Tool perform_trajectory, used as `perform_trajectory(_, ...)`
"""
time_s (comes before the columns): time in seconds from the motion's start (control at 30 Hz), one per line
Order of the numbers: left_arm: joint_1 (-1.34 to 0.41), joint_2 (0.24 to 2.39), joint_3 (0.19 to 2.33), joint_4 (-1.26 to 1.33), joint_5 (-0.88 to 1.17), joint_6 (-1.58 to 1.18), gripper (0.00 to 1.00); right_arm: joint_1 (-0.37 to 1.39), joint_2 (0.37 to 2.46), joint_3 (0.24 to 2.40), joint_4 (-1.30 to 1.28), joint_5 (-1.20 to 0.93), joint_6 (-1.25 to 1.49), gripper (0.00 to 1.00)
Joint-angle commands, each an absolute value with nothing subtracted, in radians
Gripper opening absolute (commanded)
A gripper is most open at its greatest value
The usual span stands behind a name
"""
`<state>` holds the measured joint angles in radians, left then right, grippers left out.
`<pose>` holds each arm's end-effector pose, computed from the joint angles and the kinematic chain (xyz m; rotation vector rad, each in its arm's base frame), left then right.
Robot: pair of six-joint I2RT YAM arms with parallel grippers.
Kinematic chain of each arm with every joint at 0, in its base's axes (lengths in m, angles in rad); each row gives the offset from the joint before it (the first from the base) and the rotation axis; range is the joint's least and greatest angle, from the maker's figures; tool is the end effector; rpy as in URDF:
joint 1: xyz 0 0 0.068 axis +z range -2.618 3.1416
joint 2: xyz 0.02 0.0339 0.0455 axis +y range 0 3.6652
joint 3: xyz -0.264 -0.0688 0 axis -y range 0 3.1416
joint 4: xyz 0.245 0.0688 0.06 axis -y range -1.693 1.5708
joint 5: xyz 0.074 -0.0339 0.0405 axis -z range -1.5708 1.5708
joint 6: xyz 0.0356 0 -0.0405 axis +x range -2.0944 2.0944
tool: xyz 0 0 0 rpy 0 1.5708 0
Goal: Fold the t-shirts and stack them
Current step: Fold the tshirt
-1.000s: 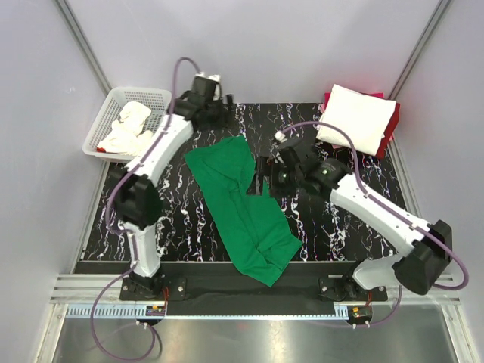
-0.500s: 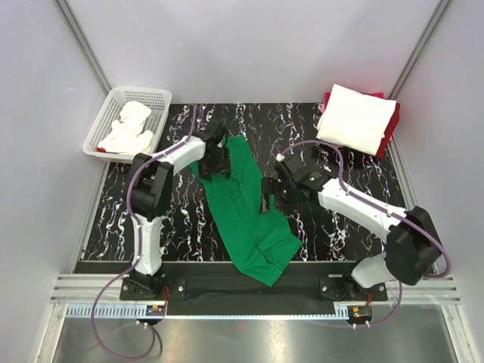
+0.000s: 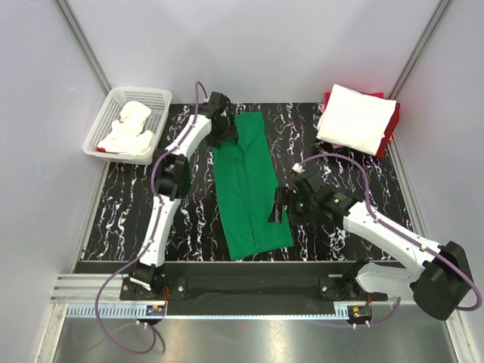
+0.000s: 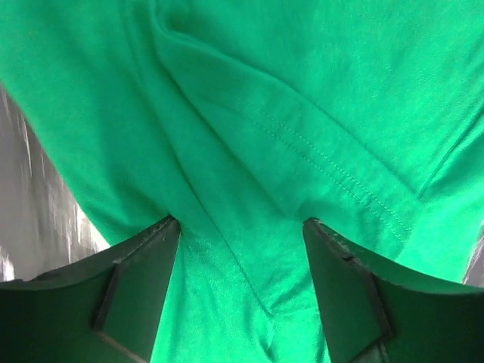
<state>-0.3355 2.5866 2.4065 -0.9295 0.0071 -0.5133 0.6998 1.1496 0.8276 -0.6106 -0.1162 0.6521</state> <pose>0.5145 -0.1797 0.1696 -0.2385 2.7009 -0.2709 0.1722 0.1504 0.2460 -0.1135 2.6339 0.6645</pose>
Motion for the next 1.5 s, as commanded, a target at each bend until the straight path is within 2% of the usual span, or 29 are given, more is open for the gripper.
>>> perform_trajectory(0.0, -0.273, 2.718, 2.537, -0.864, 0.172, -0.498, 0.77, 0.696, 1.149, 0.841, -0.609, -0.094, 0.632, 0.94)
perform_trajectory(0.03, -0.261, 2.717, 2.519, -0.738, 0.211, -0.5, 0.82, 0.696, 1.157, 0.828, -0.601, -0.098, 0.637, 0.94)
perform_trajectory(0.13, -0.262, 2.695, 2.533, -0.594, 0.303, -0.515, 0.86, 0.696, 1.198, 0.798, -0.539, -0.13, 0.652, 0.94)
perform_trajectory(0.17, -0.267, 2.66, 2.531, -0.575, 0.33, -0.523, 0.95, 0.696, 1.21, 0.795, -0.523, -0.132, 0.656, 0.94)
perform_trajectory(0.2, -0.271, 2.63, 2.523, -0.562, 0.356, -0.523, 0.99, 0.696, 1.236, 0.796, -0.497, -0.13, 0.654, 0.94)
perform_trajectory(0.3, -0.301, 2.441, 2.427, -0.563, 0.315, -0.479, 0.99, 0.696, 1.294, 0.822, -0.482, -0.089, 0.646, 0.94)
perform_trajectory(0.4, -0.316, 2.14, 2.166, -0.59, 0.208, -0.463, 0.99, 0.68, 1.353, 0.874, -0.495, -0.043, 0.67, 0.94)
perform_trajectory(0.43, -0.316, 2.138, 2.114, -0.6, 0.19, -0.463, 0.99, 0.68, 1.367, 0.88, -0.495, -0.037, 0.67, 0.93)
perform_trajectory(0.57, -0.318, 1.87, 1.867, -0.682, 0.107, -0.472, 0.99, 0.661, 1.4, 0.884, -0.505, 0.021, 0.742, 0.9)
perform_trajectory(0.7, -0.345, 1.669, 1.492, -0.669, 0.112, -0.483, 0.99, 0.653, 1.41, 0.839, -0.499, 0.06, 0.793, 0.83)
perform_trajectory(0.87, -0.44, 1.418, 1.158, -0.623, 0.066, -0.529, 0.98, 0.652, 1.436, 0.799, -0.469, 0.026, 0.821, 0.69)
perform_trajectory(0.97, -0.456, 1.355, 1.037, -0.586, 0.071, -0.58, 0.98, 0.65, 1.46, 0.778, -0.447, 0.005, 0.839, 0.66)
perform_trajectory(1.07, -0.462, 1.296, 0.942, -0.565, 0.071, -0.604, 0.97, 0.653, 1.479, 0.746, -0.411, -0.041, 0.856, 0.58)
perform_trajectory(1.17, -0.474, 1.24, 0.864, -0.552, 0.069, -0.639, 0.96, 0.652, 1.457, 0.716, -0.394, -0.049, 0.871, 0.56)
perform_trajectory(1.27, -0.5, 1.183, 0.769, -0.512, 0.092, -0.685, 0.96, 0.653, 1.443, 0.703, -0.39, -0.061, 0.884, 0.48)
perform_trajectory(1.3, -0.505, 1.169, 0.718, -0.497, 0.091, -0.696, 0.95, 0.655, 1.443, 0.692, -0.385, -0.067, 0.887, 0.41)
perform_trajectory(1.47, -0.546, 1.068, 0.559, -0.419, 0.112, -0.785, 0.94, 0.67, 1.421, 0.664, -0.361, -0.094, 0.91, 0.25)
